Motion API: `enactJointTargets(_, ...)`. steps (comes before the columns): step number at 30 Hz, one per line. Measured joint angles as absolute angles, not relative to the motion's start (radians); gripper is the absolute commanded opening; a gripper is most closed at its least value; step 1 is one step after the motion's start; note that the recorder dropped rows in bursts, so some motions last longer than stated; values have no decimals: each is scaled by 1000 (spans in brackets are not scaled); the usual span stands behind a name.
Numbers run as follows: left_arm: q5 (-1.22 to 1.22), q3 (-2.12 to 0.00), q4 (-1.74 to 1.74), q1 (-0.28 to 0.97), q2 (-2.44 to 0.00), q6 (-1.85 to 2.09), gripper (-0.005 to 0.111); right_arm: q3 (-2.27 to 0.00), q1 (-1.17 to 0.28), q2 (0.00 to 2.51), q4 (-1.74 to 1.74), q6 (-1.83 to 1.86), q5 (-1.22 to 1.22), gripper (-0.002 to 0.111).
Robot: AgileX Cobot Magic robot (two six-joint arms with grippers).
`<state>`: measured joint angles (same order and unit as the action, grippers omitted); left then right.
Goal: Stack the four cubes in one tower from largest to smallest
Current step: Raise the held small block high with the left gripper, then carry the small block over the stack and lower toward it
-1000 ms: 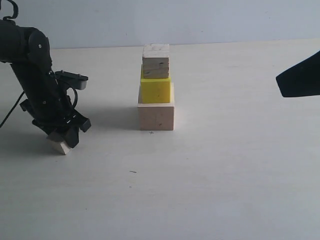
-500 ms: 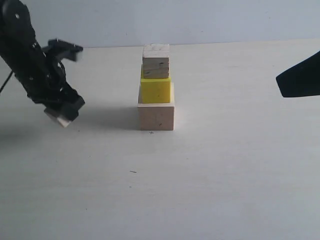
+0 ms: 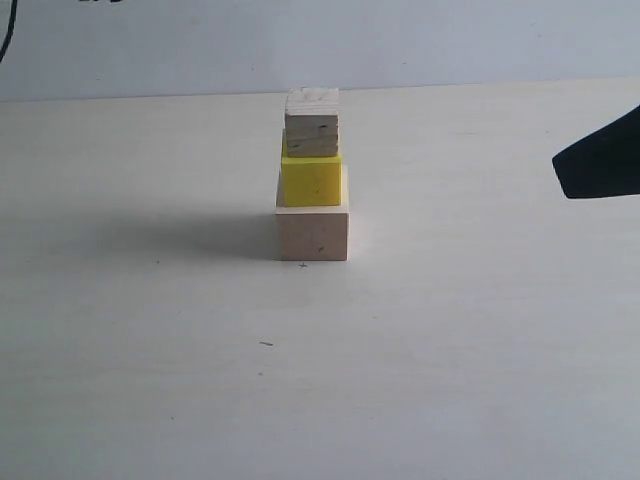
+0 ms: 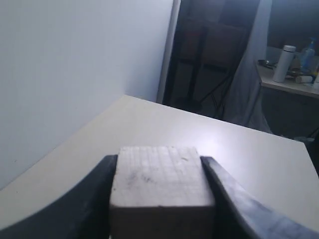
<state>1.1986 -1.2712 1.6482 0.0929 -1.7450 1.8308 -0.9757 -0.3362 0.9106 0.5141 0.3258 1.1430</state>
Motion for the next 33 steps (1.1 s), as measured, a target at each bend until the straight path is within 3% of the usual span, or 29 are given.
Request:
enactJointTargets(17, 1168, -1271, 1725, 235, -1805, 1995, 0, -976, -336, 911, 516, 328, 1137, 0)
enactJointTargets(33, 1206, -1393, 1725, 266, -2006, 2057, 0, -942, -336, 911, 516, 330, 1125, 0)
